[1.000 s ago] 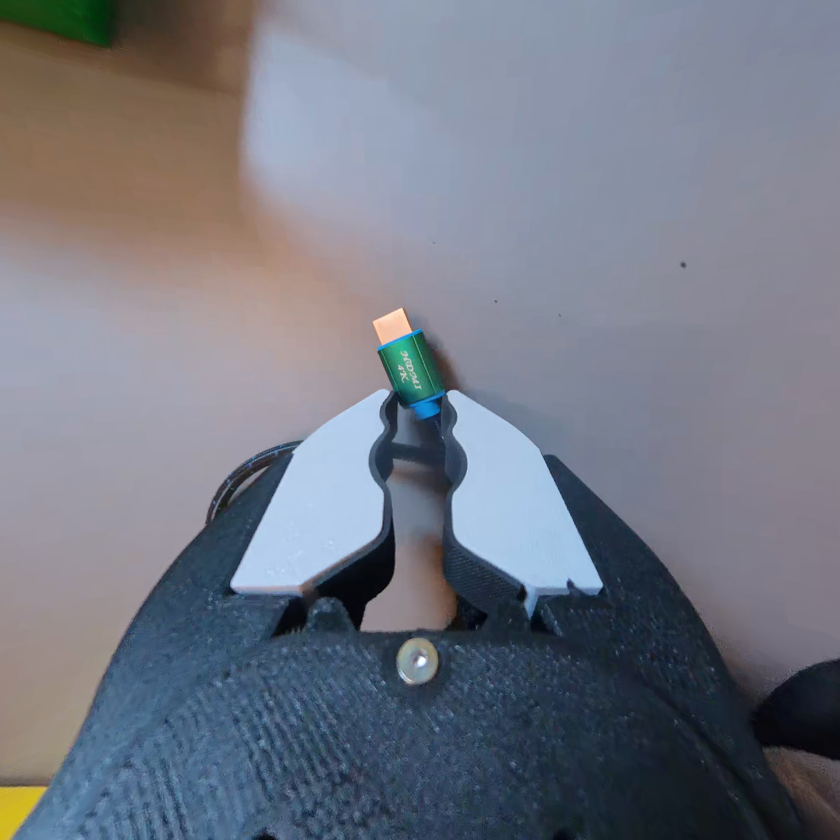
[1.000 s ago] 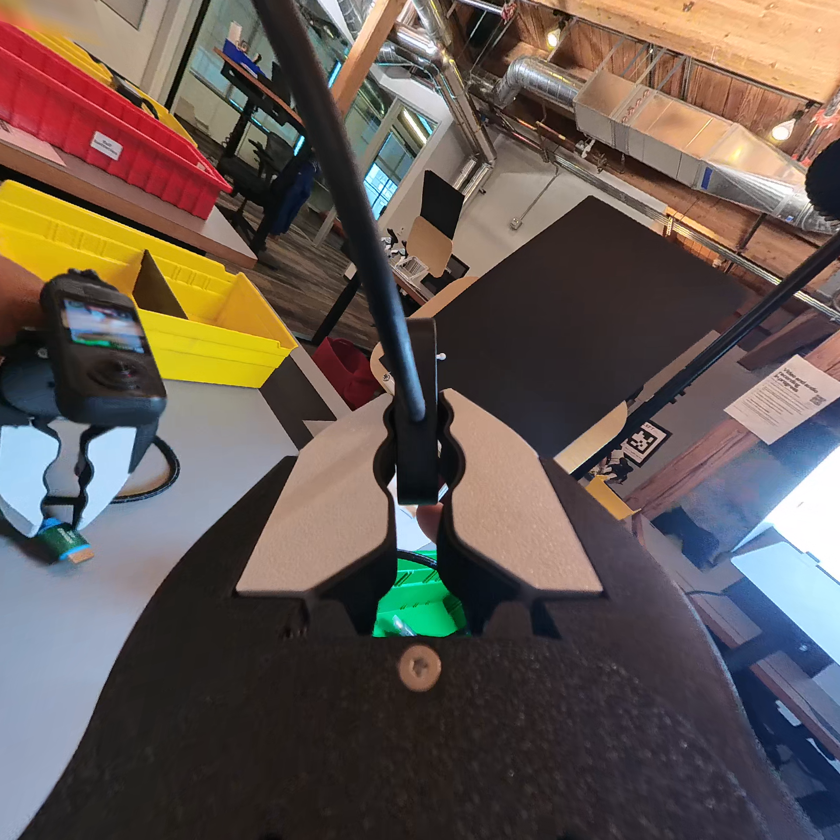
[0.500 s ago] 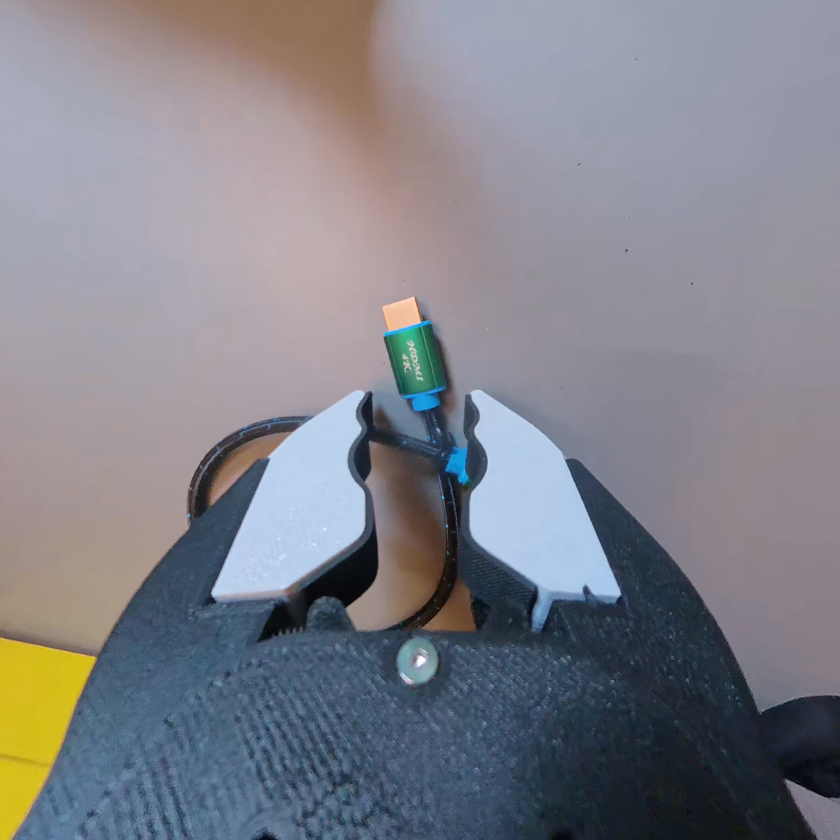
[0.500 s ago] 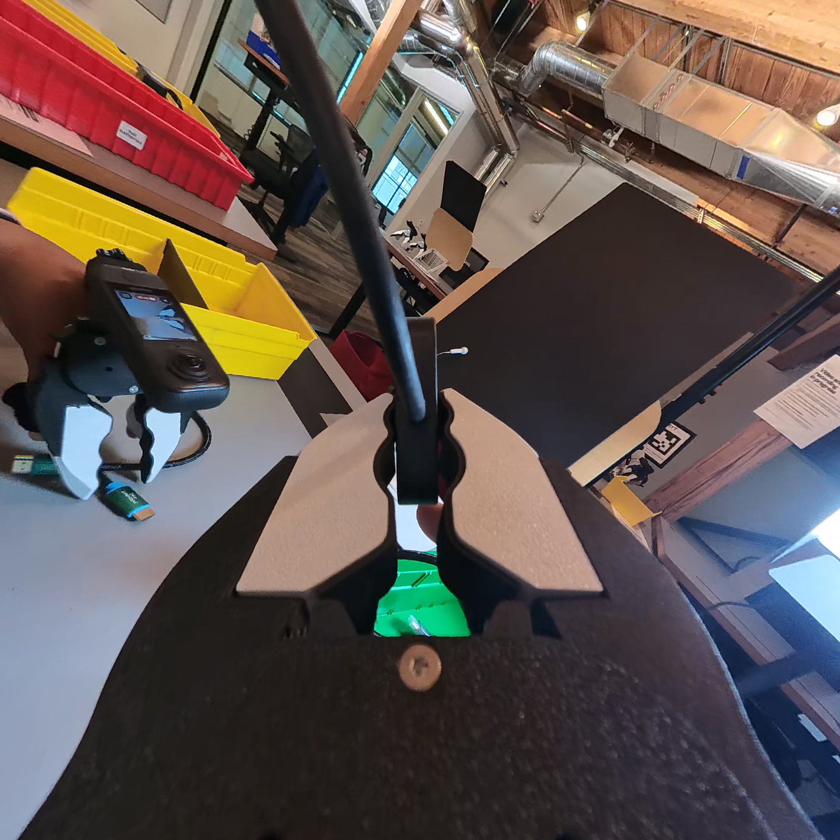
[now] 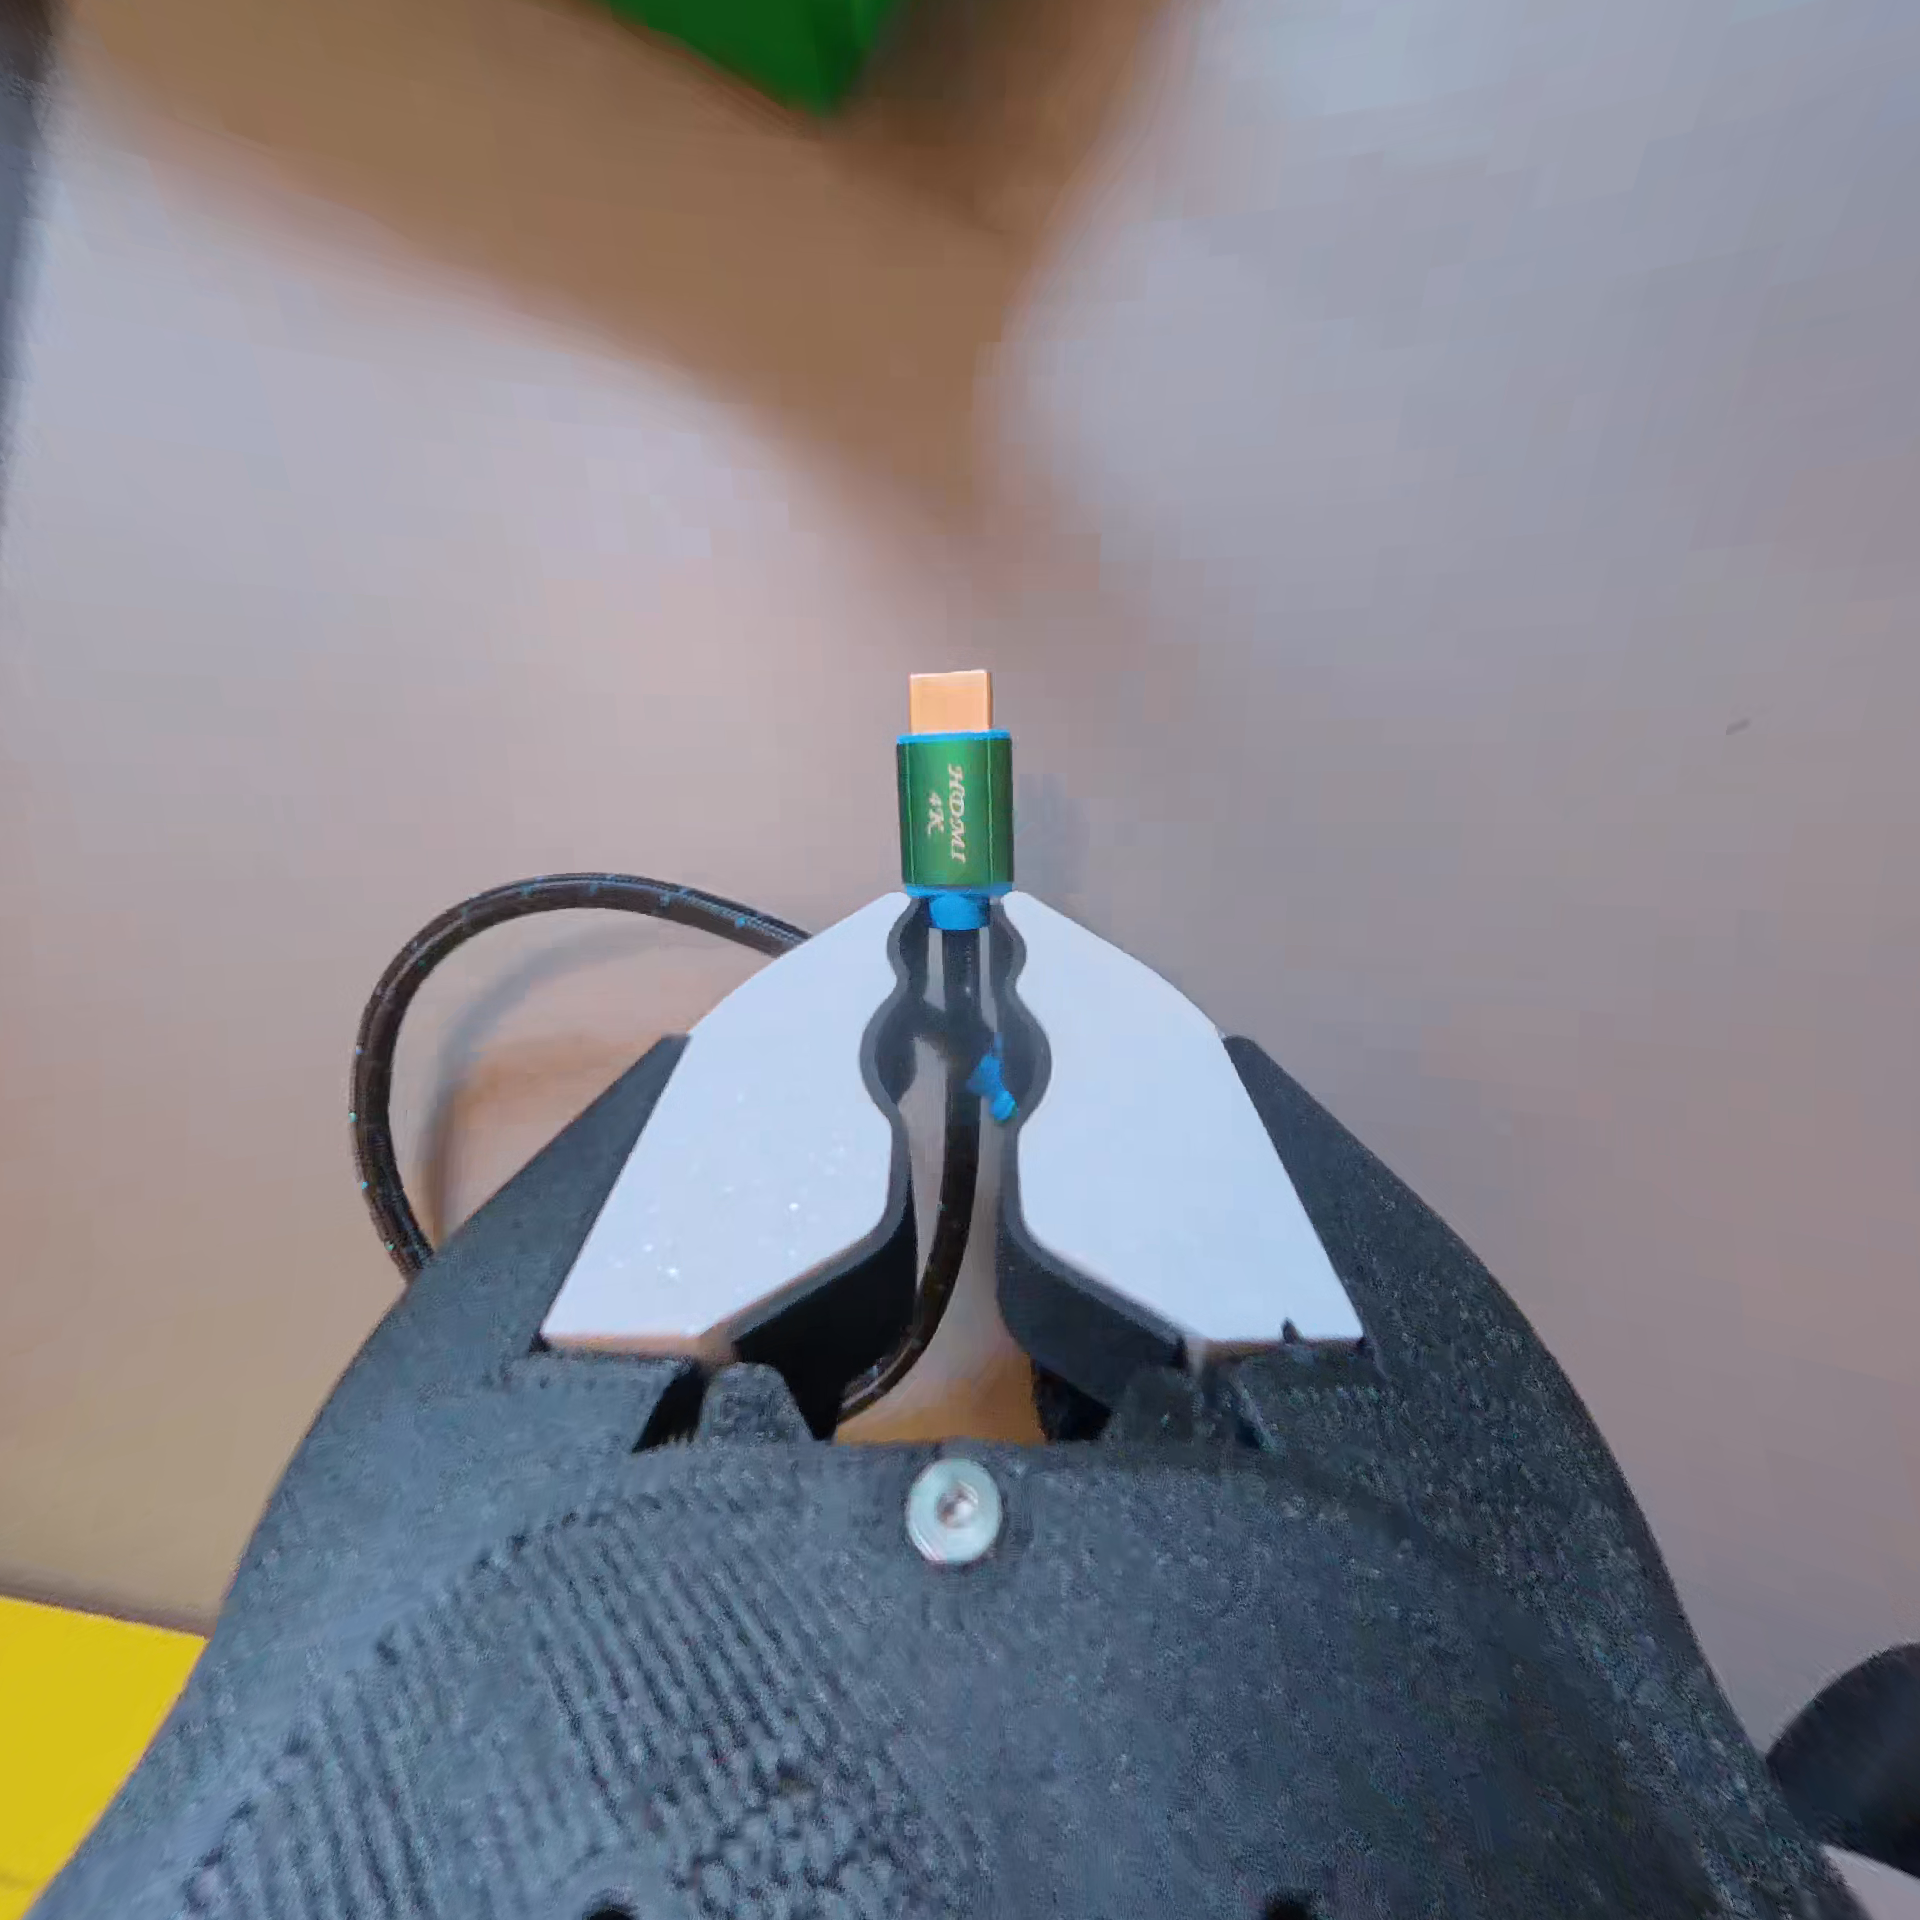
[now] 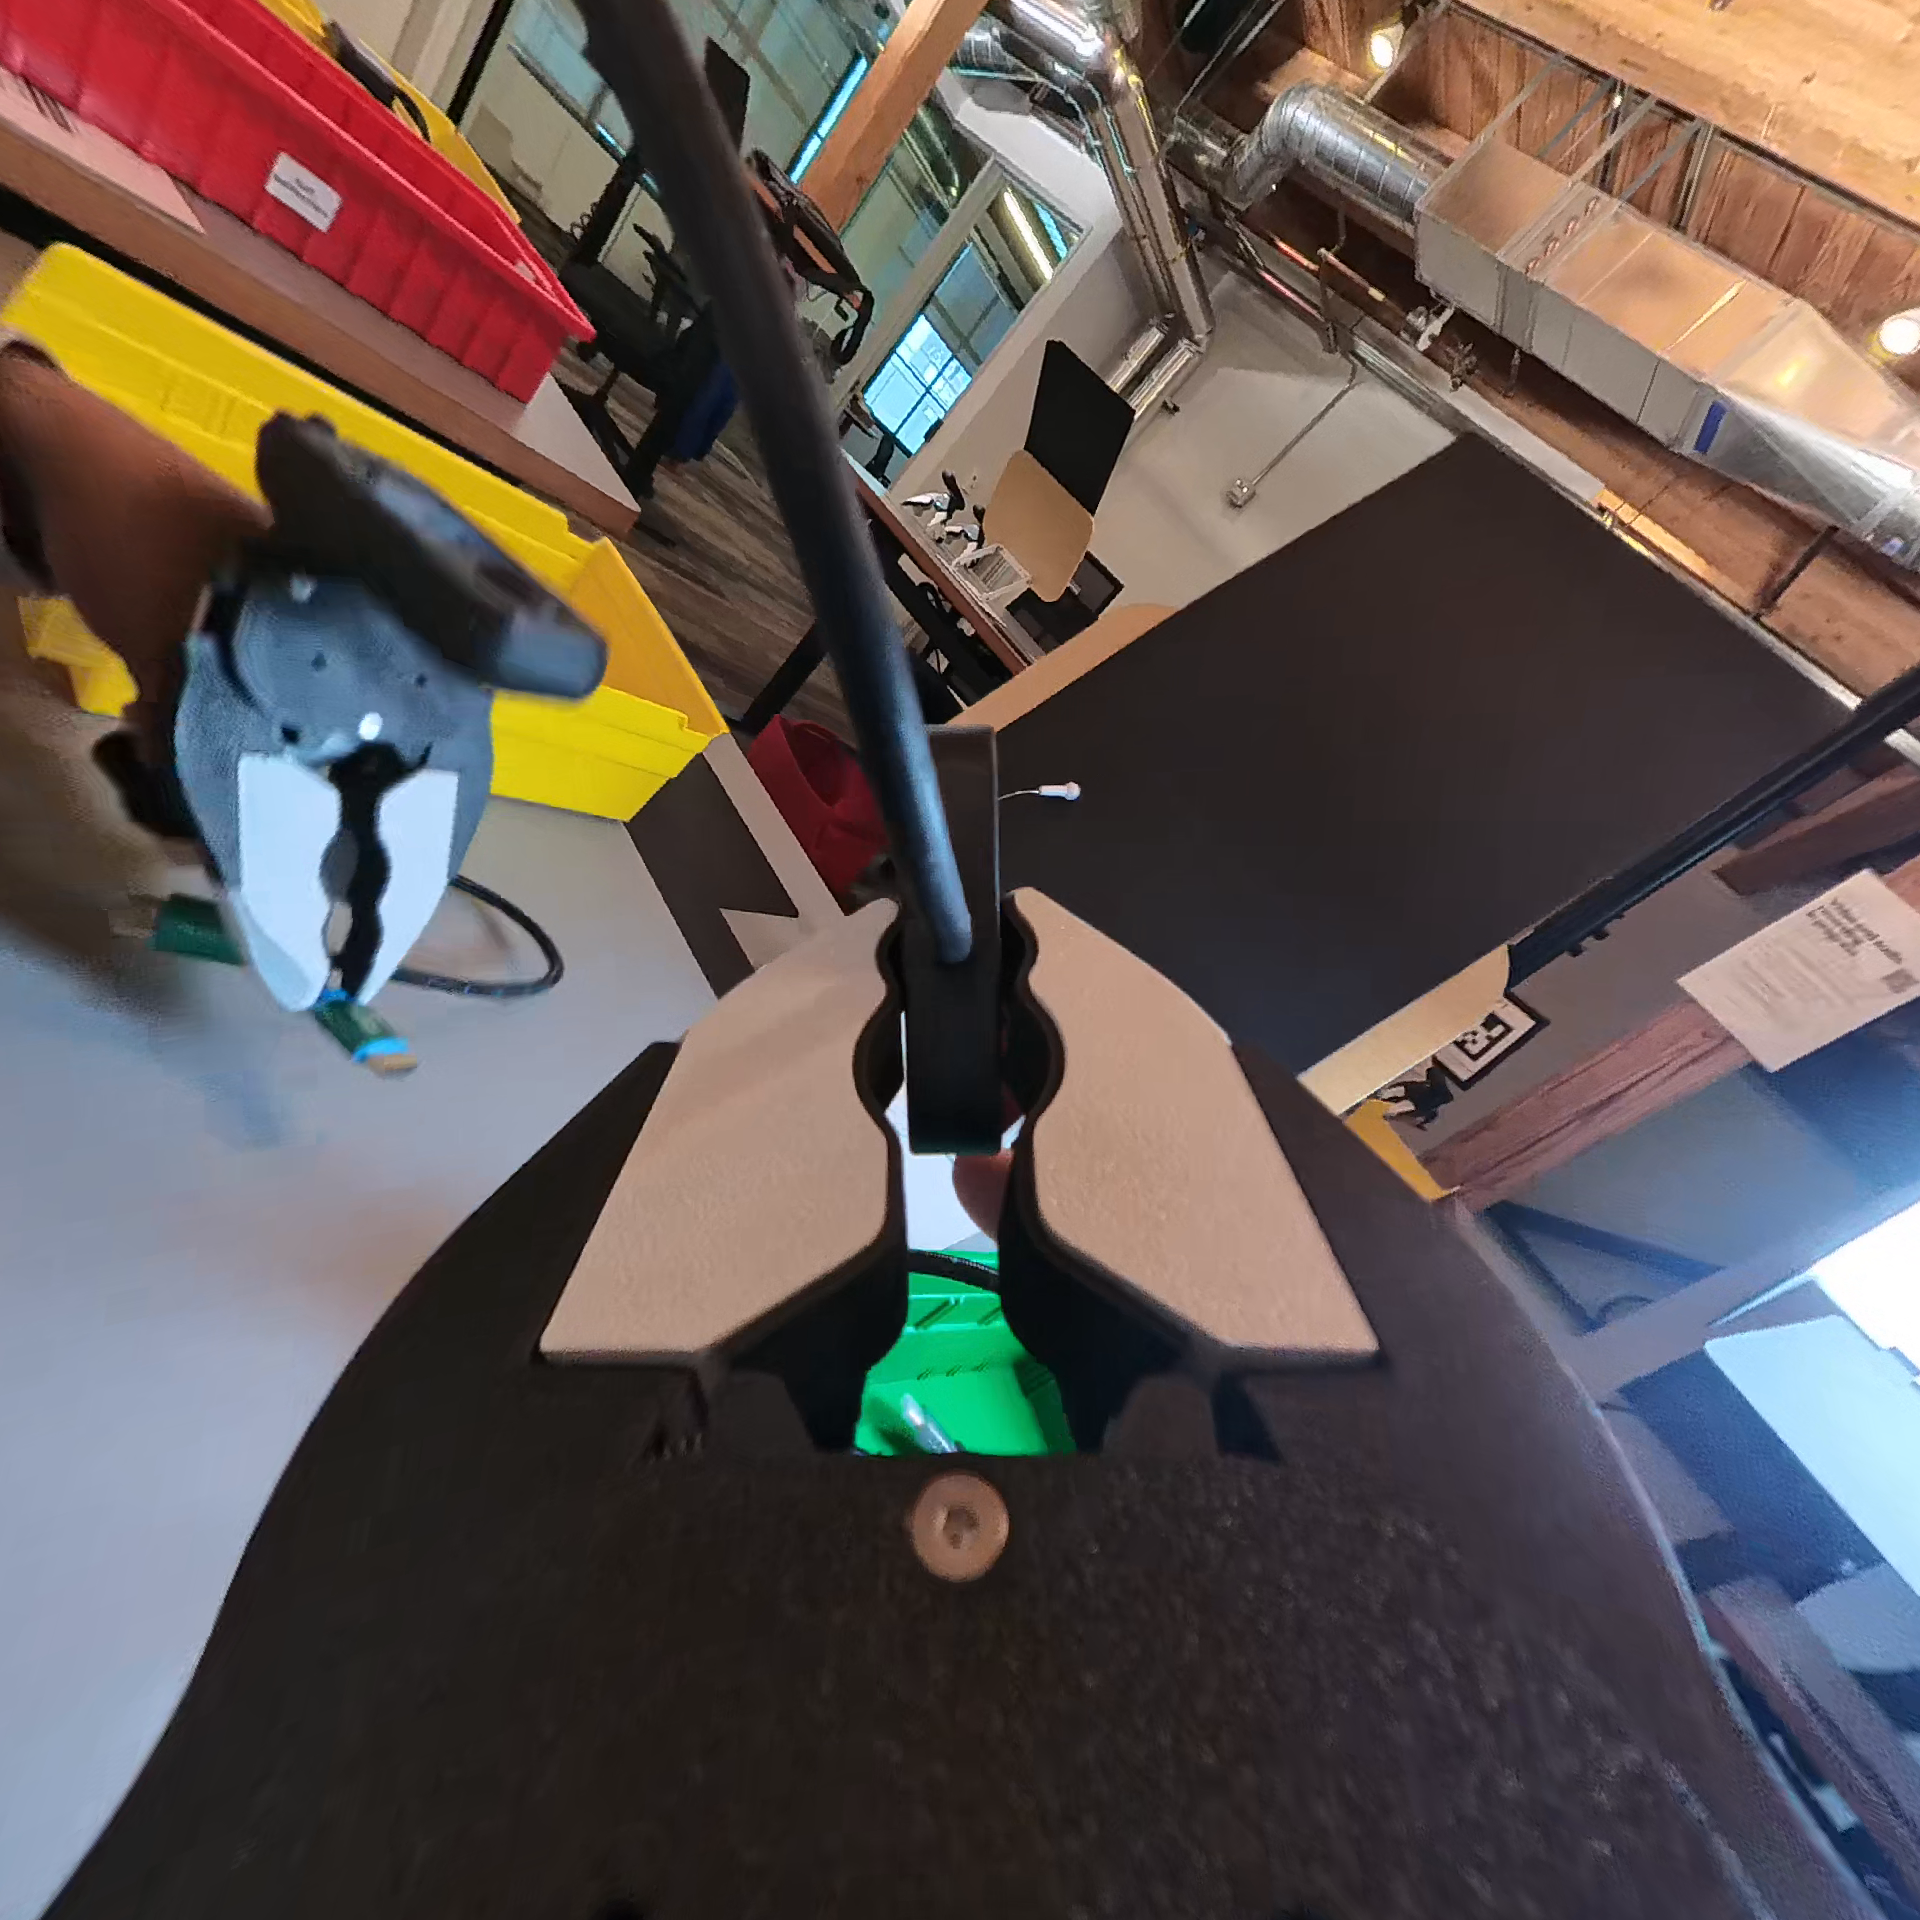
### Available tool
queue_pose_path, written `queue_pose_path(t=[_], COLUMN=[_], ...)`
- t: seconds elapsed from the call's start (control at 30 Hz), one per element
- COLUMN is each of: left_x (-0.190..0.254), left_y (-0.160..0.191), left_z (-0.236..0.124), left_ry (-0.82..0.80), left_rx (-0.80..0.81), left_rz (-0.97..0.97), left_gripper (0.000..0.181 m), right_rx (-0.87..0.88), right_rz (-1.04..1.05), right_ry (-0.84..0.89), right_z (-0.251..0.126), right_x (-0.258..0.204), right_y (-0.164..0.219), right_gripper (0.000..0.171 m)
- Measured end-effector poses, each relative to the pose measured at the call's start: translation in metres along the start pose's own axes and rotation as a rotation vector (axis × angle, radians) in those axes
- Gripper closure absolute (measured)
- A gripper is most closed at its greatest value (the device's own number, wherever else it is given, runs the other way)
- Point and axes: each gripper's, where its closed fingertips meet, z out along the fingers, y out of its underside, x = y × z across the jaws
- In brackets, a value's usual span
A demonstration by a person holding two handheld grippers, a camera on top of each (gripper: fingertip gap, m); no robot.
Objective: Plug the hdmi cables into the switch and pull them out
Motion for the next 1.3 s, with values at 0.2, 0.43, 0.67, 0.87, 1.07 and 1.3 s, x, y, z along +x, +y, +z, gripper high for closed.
queue_pose_path(t=[0.2,0.43,0.67,0.87,1.07,1.3], left_x=[0.005,0.034,0.033,0.021,0.016,0.017], left_y=[-0.040,-0.054,-0.046,-0.022,0.004,0.017], left_z=[-0.076,-0.113,-0.089,-0.059,-0.041,-0.032], left_ry=[-0.005,0.091,0.075,-0.009,-0.059,-0.082], left_rx=[0.276,0.365,0.247,0.038,-0.155,-0.267], left_rz=[-0.013,0.030,0.028,0.005,0.031,0.090], left_gripper=[0.170,0.170,0.170,0.170,0.170,0.170], right_rx=[0.039,-0.008,-0.171,-0.194,-0.171,-0.182], right_rz=[-0.031,-0.086,-0.438,-0.707,-0.809,-0.843], right_ry=[-0.088,-0.343,-0.325,-0.227,-0.242,-0.257], right_z=[0.004,0.023,0.046,0.066,0.074,0.077], right_x=[-0.020,-0.088,-0.125,-0.147,-0.177,-0.192], right_y=[0.000,0.008,0.041,0.064,0.076,0.086], right_gripper=[0.157,0.157,0.157,0.157,0.157,0.157])
